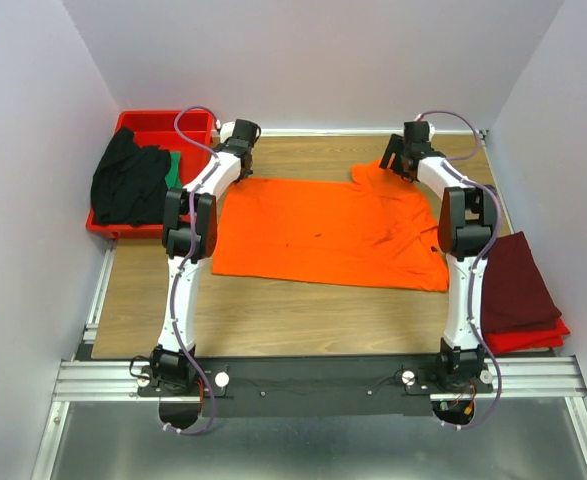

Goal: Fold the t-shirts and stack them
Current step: Fold the tshirt

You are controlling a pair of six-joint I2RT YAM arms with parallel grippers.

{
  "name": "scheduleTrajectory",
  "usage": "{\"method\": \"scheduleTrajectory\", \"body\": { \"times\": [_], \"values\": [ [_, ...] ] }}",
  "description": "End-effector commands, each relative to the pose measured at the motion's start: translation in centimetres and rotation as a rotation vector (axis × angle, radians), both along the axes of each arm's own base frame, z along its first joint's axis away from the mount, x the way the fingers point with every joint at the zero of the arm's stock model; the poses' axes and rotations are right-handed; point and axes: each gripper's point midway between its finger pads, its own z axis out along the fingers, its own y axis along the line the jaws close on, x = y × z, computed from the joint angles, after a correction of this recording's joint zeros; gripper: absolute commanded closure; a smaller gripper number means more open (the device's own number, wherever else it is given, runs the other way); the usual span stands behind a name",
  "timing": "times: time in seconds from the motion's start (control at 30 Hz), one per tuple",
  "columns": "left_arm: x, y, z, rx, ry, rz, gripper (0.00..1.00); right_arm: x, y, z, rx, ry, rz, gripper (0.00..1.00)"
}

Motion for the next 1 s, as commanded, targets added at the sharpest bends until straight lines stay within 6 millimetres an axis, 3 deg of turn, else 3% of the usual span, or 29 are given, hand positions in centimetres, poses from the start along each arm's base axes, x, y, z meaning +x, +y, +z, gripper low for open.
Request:
{"method": "scheduleTrajectory", "body": {
  "times": [0.0,0.27,0.5,0.6,0.83,0.97],
  "values": [
    [0.3,0.1,-0.4,0.009,0.004,-0.007,0.86,1.3,-1.3,-0.3,-0.064,-0.019,-0.029,0.11],
    [0.3,0.3,-0.4,0.011,-0.008,-0.009,0.91,2.7,-1.5,-1.2,-0.080,-0.028,-0.033,0.12],
    [0.6,0.3,-0.3,0.008,-0.017,-0.010,0.94,2.9,-0.3,-2.3,-0.063,-0.014,-0.016,0.22],
    [0.6,0.5,-0.4,0.004,-0.017,-0.009,0.96,2.9,0.7,-2.4,-0.063,-0.007,-0.008,0.31],
    [0.7,0.5,-0.4,-0.006,-0.020,-0.013,0.98,1.7,2.3,-5.1,-0.039,0.072,0.006,0.41],
    [0.8,0.5,-0.4,-0.010,-0.021,-0.014,0.99,0.7,2.4,-6.5,-0.041,0.112,-0.010,0.51]
  ]
}}
